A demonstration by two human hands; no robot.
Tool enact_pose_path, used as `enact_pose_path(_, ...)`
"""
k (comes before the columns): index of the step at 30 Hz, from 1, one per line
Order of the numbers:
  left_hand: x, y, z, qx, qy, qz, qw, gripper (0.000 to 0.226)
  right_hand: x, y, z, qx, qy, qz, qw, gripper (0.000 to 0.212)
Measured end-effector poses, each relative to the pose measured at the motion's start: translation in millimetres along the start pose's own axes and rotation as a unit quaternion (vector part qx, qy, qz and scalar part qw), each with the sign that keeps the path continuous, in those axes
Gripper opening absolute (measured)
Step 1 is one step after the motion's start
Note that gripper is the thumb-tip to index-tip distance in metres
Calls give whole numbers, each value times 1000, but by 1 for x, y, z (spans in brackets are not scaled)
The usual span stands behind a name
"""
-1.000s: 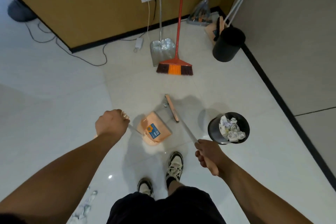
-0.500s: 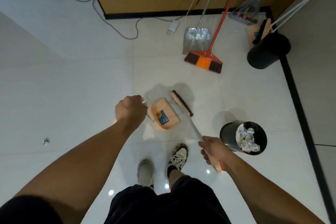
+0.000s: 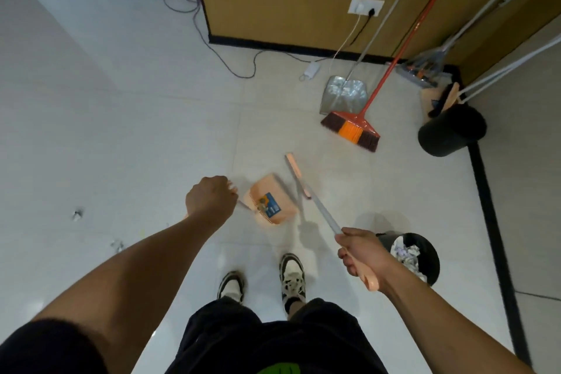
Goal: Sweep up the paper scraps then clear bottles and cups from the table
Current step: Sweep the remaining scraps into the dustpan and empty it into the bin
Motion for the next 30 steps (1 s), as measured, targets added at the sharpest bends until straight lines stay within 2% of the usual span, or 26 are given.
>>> enact_pose_path(4, 4, 45, -54, -111, -34, -30, 993, 18, 32, 28, 11, -34, 2, -123, 992, 13)
enact_pose_path(10, 8, 124, -166, -262, -68, -43, 962, 23, 120, 30, 6, -47, 78, -284, 954, 8)
enact_pose_path(13, 9, 167, -237, -332, -102, -56, 936, 24, 176, 6, -5, -42, 110, -345, 931, 7)
enact_pose_path(17, 7, 225, -342, -439, -127, -81, 886, 24, 251, -36, -23, -37, 140, -418, 897, 9)
enact_pose_path(24, 17, 321, -496, -576, -132, -106, 800, 26, 381, -93, -52, -49, 113, -477, 870, 17)
enact_pose_path(30, 50, 381, -549, -618, -127, -142, 763, 23, 467, -133, -57, -56, 96, -471, 875, 20)
Point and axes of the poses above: each hand's wrist, its own z-axis towards the middle knuckle, its own x-axis out of the palm, y = z × x, the point moved 3 cm from there along z, towards the middle knuckle, and after that the axes turned 10 degrees about x, right-handed, at the moved point
